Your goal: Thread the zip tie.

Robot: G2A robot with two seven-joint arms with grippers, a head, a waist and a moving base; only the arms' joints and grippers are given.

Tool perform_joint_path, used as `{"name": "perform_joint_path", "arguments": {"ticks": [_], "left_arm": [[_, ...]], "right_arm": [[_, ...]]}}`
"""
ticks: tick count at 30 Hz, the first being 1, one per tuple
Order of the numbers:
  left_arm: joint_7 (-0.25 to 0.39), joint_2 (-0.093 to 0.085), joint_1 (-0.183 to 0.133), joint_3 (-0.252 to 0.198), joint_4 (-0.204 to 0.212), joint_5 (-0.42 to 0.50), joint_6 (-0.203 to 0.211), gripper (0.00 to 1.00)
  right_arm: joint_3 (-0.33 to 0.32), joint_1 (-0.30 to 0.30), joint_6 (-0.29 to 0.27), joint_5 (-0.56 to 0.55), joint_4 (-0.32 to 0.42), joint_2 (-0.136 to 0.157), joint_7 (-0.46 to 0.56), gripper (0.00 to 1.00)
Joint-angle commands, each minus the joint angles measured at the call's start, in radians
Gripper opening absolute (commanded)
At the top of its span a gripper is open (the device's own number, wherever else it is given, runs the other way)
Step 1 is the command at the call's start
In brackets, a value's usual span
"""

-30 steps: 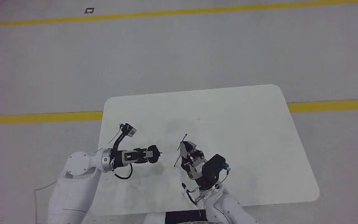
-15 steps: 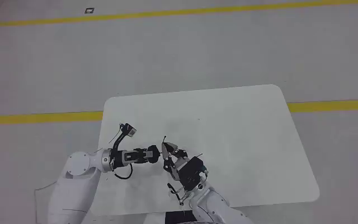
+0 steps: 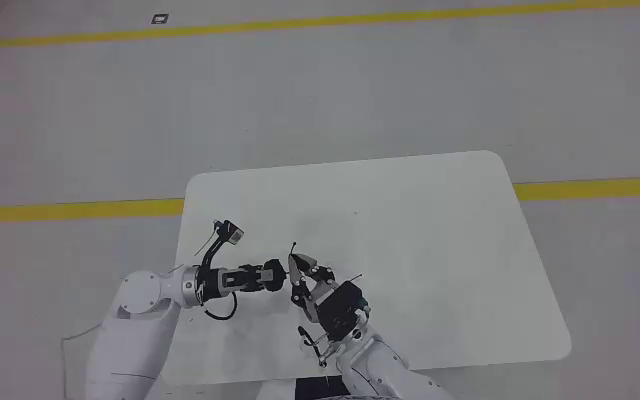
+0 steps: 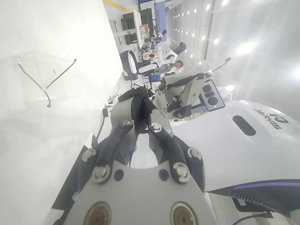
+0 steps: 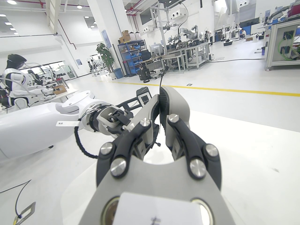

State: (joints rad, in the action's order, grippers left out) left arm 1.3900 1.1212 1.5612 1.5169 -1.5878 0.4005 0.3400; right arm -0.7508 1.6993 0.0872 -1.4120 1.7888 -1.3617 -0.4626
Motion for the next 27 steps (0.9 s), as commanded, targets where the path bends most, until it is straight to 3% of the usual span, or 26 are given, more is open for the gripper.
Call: {"name": "perform_joint_path", "arguments": {"ticks": [1, 21, 27], "left_arm": [[0.0, 0.0, 0.0, 0.0, 0.0, 0.0, 0.0, 0.0], [0.0, 0.0, 0.0, 0.0, 0.0, 0.0, 0.0, 0.0], [-0.059, -0.005, 0.003, -0.012, -0.009, 0.002, -0.006, 0.0]], "right_arm": [[0.0, 0.0, 0.0, 0.0, 0.0, 0.0, 0.0, 0.0], [0.0, 0.0, 0.0, 0.0, 0.0, 0.0, 0.0, 0.0], [0.0, 0.0, 0.0, 0.0, 0.0, 0.0, 0.0, 0.0]]}}
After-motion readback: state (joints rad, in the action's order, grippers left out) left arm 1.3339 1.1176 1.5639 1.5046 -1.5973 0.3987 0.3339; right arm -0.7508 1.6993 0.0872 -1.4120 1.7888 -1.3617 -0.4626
